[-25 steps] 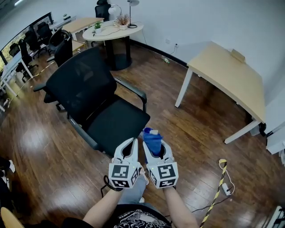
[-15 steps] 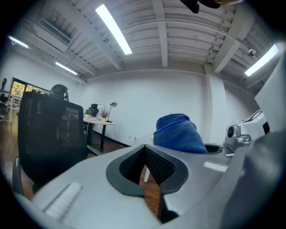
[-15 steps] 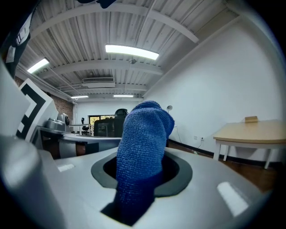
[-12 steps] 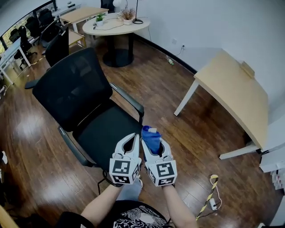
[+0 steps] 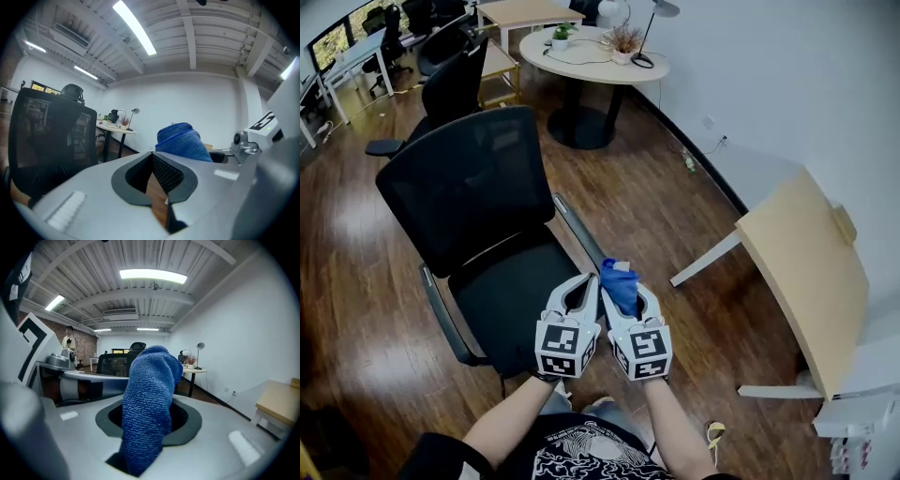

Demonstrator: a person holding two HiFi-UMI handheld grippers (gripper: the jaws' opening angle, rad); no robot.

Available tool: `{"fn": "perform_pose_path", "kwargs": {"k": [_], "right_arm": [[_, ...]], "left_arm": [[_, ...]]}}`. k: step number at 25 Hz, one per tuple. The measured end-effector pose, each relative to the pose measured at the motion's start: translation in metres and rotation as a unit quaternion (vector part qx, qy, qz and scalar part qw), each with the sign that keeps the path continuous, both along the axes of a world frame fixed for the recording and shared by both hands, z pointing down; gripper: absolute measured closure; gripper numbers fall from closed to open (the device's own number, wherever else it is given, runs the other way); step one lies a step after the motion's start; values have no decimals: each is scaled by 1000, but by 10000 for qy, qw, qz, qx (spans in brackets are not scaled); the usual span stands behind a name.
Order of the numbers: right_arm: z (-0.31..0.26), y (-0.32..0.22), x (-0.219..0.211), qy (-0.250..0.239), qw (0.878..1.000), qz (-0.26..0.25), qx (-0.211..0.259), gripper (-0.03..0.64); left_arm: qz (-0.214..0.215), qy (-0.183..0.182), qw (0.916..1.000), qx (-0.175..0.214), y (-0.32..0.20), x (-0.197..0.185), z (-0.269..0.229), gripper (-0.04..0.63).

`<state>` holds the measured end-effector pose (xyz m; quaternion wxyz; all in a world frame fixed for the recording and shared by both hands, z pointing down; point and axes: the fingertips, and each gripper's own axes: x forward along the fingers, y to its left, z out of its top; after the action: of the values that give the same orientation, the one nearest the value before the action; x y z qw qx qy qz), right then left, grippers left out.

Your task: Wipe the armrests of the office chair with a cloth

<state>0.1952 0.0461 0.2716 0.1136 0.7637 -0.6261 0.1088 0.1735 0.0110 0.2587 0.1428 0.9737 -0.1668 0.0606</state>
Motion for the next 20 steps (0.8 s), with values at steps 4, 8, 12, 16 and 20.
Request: {"fn": "perform_pose_path", "kwargs": {"k": [4, 8, 12, 16, 20], "right_arm": [[4, -53, 23, 123, 9983, -565, -71, 477], [11, -111, 46, 242, 9918, -1252, -104, 477], [20, -161, 74, 283, 9793, -2000, -146, 477], [32, -203, 95, 214, 9622, -2700, -270, 477], [58, -232, 109, 158, 9399, -3376, -481, 477]], "left_arm": [[-227, -73, 9997, 76, -36, 15, 4, 592], [-694, -193, 9973, 113, -77, 27, 15, 592], [-1419, -303, 9893, 145, -120, 50, 29, 592], [-2152, -443, 9756, 19, -166, 73, 39, 592], [-2792, -661, 9577, -223, -191, 88, 64, 592]]}}
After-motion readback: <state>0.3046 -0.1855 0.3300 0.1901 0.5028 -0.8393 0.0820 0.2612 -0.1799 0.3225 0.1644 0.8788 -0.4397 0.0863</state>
